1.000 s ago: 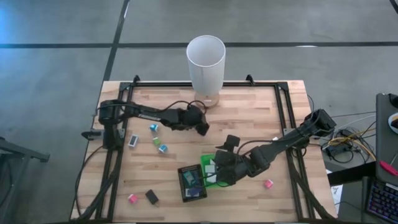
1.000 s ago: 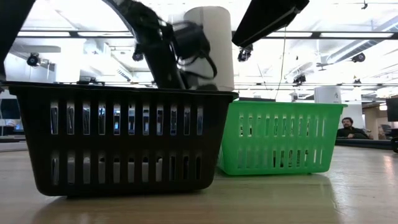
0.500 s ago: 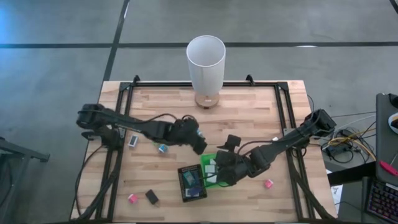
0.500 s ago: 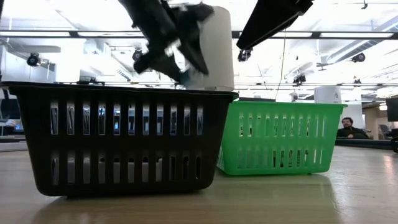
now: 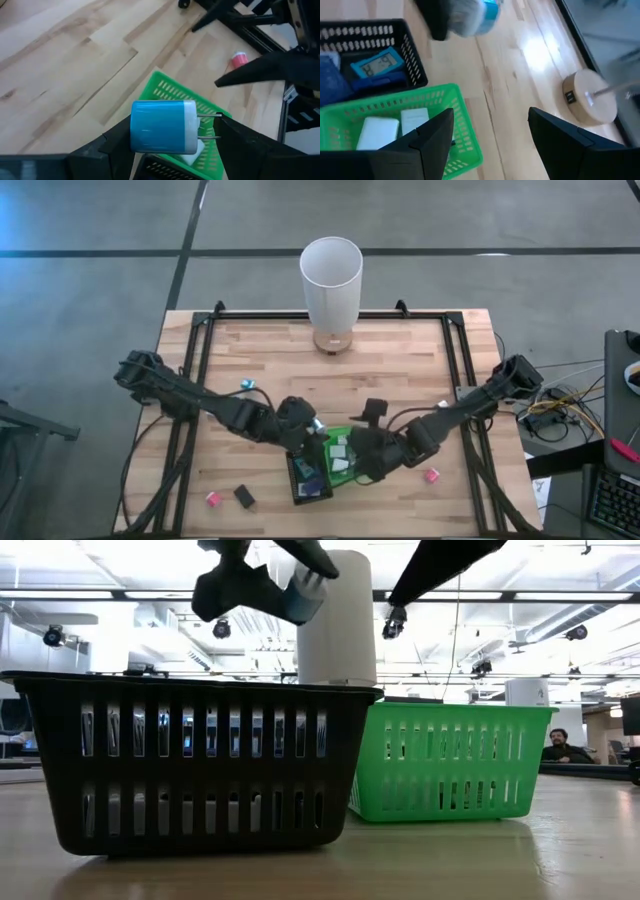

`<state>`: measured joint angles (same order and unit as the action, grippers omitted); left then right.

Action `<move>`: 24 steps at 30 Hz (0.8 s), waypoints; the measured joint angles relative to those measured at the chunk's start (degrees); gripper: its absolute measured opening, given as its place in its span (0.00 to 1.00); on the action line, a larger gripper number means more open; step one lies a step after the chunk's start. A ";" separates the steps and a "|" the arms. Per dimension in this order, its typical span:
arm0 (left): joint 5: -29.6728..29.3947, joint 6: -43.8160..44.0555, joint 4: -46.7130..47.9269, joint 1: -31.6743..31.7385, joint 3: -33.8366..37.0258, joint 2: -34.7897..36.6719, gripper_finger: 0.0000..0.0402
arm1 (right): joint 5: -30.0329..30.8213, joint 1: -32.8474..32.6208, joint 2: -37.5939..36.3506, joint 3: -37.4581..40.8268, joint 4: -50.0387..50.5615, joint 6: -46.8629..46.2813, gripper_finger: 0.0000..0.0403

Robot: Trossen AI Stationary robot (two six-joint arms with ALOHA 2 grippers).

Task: Pick & Place Office items
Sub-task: Put the right blue charger adapter into the green bin

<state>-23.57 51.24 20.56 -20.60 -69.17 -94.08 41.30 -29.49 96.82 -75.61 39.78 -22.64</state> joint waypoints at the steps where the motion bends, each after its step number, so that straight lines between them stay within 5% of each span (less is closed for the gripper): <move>1: 0.09 0.00 -0.02 -0.10 -0.24 0.00 0.58 | 1.03 -0.54 0.00 0.00 -0.08 2.02 0.62; 10: 6.88 -2.78 -0.06 -0.19 -4.77 0.31 0.58 | 15.45 -7.21 -0.09 4.93 -13.63 26.27 0.62; 17: 12.76 -5.64 -0.07 -0.26 -10.22 0.39 0.58 | 15.69 -8.01 -0.26 8.85 -28.09 38.05 0.62; 24: 14.38 -5.89 0.00 -1.23 -11.71 0.39 0.58 | 15.73 -8.03 -2.12 11.06 -33.66 39.18 0.62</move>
<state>-9.20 45.35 20.56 -21.83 -80.88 -93.69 57.03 -37.52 94.70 -64.55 6.12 16.54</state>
